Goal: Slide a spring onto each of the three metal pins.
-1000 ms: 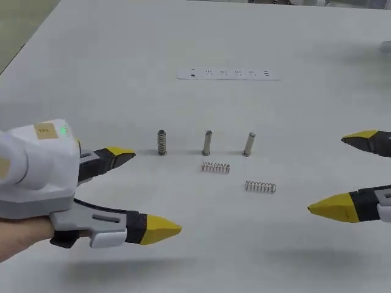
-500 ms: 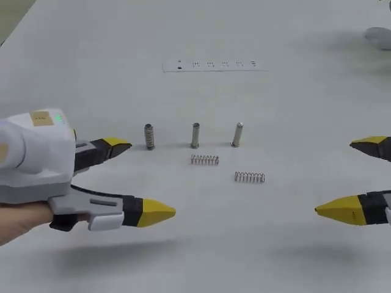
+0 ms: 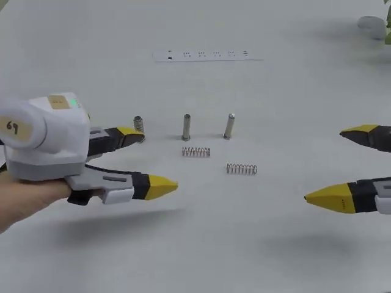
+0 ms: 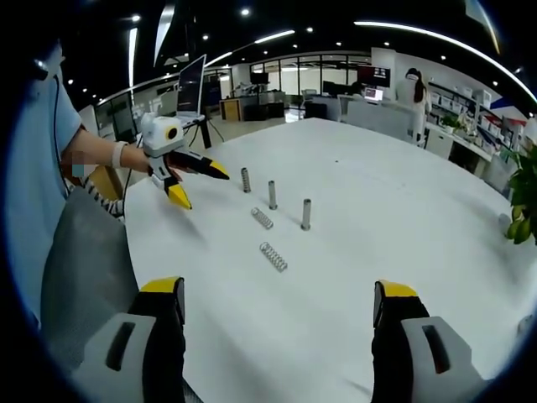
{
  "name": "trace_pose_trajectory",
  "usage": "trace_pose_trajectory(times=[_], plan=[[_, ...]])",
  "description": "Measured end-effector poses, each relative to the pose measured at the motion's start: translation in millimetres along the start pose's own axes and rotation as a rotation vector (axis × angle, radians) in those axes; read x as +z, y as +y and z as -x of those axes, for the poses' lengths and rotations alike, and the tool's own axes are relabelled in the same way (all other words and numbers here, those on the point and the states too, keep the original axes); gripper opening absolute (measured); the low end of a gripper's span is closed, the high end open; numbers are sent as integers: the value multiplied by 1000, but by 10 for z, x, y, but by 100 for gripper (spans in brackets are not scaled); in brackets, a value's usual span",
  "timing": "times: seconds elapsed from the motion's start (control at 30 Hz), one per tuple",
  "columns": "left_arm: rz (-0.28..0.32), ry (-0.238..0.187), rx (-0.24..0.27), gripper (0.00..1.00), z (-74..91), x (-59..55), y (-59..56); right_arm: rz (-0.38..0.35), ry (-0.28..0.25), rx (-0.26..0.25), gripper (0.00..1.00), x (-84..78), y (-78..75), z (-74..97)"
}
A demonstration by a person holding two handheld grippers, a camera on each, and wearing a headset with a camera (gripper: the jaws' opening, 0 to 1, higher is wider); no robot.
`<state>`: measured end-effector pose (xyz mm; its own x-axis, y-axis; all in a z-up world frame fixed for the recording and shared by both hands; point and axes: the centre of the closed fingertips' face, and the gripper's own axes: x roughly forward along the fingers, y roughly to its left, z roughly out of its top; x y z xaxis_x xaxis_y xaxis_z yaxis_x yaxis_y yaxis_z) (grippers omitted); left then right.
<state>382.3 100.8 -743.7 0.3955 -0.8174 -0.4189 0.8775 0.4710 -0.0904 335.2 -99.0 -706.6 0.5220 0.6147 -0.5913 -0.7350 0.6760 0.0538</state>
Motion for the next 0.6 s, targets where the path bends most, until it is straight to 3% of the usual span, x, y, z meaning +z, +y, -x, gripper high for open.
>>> trace_pose_trajectory(times=[0.3,0.6], plan=[[-9,26,-27,57,-227,-69,74,-20,8,0,91,-60,-8,-3],[-36,25,-11,41,-403,-70,180,-45,20,1,90,-142,-3,0]])
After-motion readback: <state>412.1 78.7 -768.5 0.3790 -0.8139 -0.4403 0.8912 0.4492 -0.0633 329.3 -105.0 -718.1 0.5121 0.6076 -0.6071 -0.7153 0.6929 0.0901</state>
